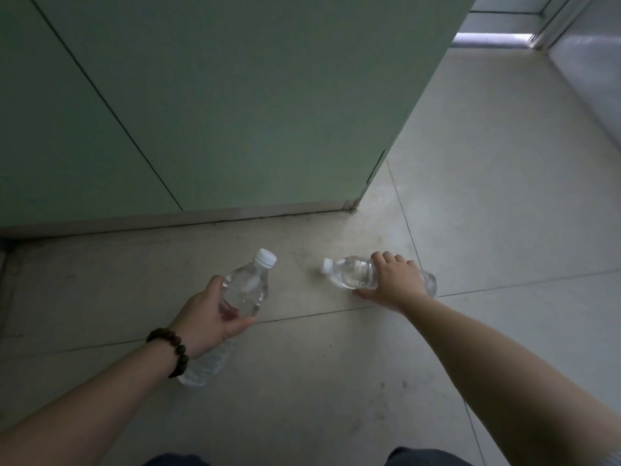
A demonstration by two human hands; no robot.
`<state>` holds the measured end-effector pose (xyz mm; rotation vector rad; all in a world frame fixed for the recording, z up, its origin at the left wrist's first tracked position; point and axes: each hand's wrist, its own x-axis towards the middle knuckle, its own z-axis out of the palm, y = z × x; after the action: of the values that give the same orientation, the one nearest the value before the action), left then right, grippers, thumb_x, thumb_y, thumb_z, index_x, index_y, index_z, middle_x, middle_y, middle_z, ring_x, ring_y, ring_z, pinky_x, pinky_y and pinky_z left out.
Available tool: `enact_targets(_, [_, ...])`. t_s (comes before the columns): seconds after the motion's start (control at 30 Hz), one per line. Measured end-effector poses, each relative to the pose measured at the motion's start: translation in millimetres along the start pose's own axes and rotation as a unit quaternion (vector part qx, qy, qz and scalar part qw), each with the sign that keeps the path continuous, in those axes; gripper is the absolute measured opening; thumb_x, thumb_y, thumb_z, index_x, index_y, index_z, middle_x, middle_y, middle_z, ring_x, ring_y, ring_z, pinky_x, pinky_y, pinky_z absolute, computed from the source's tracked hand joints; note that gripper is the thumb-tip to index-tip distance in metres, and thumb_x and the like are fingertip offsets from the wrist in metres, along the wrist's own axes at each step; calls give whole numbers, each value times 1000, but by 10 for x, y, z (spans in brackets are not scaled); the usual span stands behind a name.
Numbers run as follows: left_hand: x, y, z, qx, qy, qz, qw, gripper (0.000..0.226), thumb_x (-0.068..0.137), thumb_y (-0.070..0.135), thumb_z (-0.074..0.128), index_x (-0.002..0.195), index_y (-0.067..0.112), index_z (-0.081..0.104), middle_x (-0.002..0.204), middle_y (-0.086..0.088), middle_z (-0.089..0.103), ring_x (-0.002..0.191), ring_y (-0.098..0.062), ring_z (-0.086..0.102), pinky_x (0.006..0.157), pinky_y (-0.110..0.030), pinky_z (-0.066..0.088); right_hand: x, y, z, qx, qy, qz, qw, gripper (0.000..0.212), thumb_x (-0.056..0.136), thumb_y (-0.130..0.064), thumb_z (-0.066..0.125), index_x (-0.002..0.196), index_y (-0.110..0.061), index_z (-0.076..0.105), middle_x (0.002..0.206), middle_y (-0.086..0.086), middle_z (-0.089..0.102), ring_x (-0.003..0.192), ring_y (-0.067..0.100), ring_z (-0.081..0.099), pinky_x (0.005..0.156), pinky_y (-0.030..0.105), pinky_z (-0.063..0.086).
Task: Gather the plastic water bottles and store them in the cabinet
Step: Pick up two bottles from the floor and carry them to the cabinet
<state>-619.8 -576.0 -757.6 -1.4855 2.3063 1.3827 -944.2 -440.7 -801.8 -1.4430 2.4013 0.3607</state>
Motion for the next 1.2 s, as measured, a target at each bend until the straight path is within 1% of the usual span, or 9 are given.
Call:
enact_targets(0.1, [-31,4,-14,-26,4,-18,1000,60,68,39,84,111,23,45,87,6,69,80,-10,67,69,-29,52,-82,-145,35,19,20,31,999,77,69,-73,59,122,-20,43,117,3,55,109,25,51,89,40,40])
enact_targets(0.23, [-346,134,-103,-46,21,-46,998,54,69,35,84,105,23,45,82,2,69,73,-12,66,61,-25,50,-375,-327,-108,91,6,16,996,70,74,-68,60,120,-18,44,113,2,55,101,20,51,85,34,45])
enact_targets(0.33, [-787,307,-272,-84,36,-89,992,51,70,36,83,103,25,45,85,1,67,74,-12,65,59,-25,50,-766,-475,-414,160,8,28,987,68,73,-64,66,117,-16,46,109,0,55,90,13,46,74,26,43])
enact_targets(0.53, [-1901,954,-883,-158,103,-161,969,49,73,37,81,106,23,48,92,13,64,80,0,61,60,-17,45,-1559,-702,-1602,232,-17,20,972,72,71,-60,70,119,-11,48,110,2,54,96,20,52,68,28,37])
enact_targets(0.67, [-2683,1548,-1392,-194,141,-212,948,49,72,41,80,105,26,46,96,8,67,82,-7,65,65,-27,54,-2082,-857,-2610,275,-15,19,961,57,70,-60,70,97,-17,45,98,0,54,83,20,52,64,31,36])
enact_targets(0.77, [-3260,2038,-1651,-225,179,-238,928,54,72,44,80,109,26,45,100,9,65,88,-12,66,77,-35,57,-2480,-985,-3376,316,-3,11,949,55,70,-60,71,91,-17,45,88,-2,51,79,21,50,62,33,36])
enact_targets(0.9, [-3940,2732,-1870,-238,245,-286,895,71,76,41,78,130,18,38,110,4,50,94,-14,51,79,-26,41,-2976,-1091,-4241,348,2,-31,937,58,69,-61,70,97,-16,48,89,-1,53,80,24,53,63,35,40])
enact_targets(1.0, [-4435,3071,-1929,-291,281,-295,866,57,75,37,79,116,23,41,104,5,56,89,-13,55,78,-25,42,-3385,-1152,-4727,366,-8,-60,929,52,68,-59,71,91,-18,48,87,-1,56,82,23,54,64,35,40])
enact_targets(1.2, [-5517,3402,-1869,-327,390,-345,789,54,71,40,81,109,19,50,101,0,64,88,-20,63,74,-25,45,-4315,-1374,-5263,374,-47,-143,915,47,69,-63,67,88,-24,50,88,-7,57,83,13,57,67,35,47])
